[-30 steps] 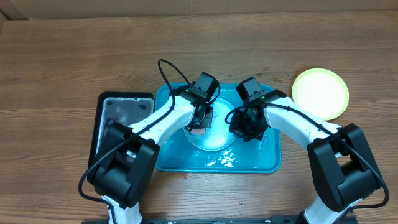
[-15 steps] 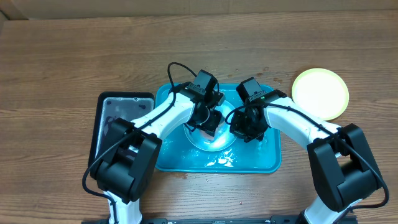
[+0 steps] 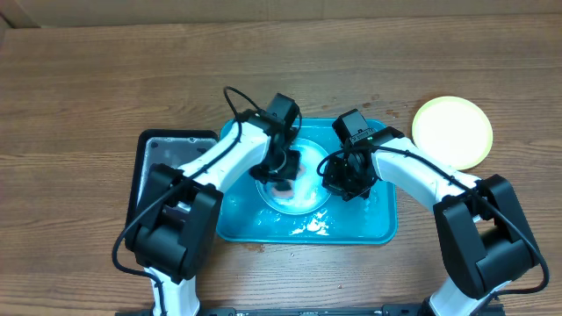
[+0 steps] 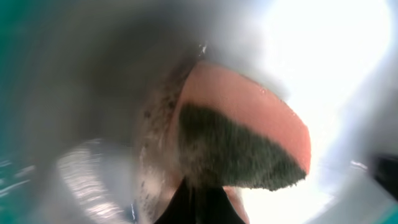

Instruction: Clean dirty plates on tray and stack at the side

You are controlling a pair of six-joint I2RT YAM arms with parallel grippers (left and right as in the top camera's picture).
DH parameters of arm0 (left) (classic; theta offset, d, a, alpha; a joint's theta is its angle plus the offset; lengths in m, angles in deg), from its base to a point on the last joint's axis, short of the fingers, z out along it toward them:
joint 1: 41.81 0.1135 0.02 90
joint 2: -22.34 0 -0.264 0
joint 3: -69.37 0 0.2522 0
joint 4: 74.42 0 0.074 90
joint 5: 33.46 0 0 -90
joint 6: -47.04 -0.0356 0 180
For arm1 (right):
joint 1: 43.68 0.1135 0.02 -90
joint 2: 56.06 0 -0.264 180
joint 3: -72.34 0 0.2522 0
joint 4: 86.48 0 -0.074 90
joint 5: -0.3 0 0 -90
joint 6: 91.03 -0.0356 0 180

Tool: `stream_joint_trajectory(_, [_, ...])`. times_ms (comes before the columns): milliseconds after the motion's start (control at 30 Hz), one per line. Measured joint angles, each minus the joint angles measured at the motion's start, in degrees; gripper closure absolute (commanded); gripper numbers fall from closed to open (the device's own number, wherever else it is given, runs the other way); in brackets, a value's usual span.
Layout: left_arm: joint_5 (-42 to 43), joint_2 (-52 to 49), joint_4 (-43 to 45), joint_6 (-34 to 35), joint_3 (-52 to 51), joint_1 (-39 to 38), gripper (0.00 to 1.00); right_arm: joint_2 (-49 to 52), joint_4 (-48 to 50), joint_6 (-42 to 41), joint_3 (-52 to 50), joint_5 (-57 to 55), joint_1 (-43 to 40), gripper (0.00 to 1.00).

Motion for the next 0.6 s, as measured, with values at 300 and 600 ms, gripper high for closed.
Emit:
stream_joint_trajectory(300, [-11.58, 1.68, -9.64, 2.36, 10.99, 2.05, 0.96, -0.02, -0.24, 0.37, 0.0, 0.35, 0.02, 0.96])
stream_joint_trajectory(600, [-22.38, 6.01, -27.67, 7.43, 21.0, 2.56, 0.96, 0.0, -0.04, 2.69, -0.02, 0.26, 0.02, 0.96])
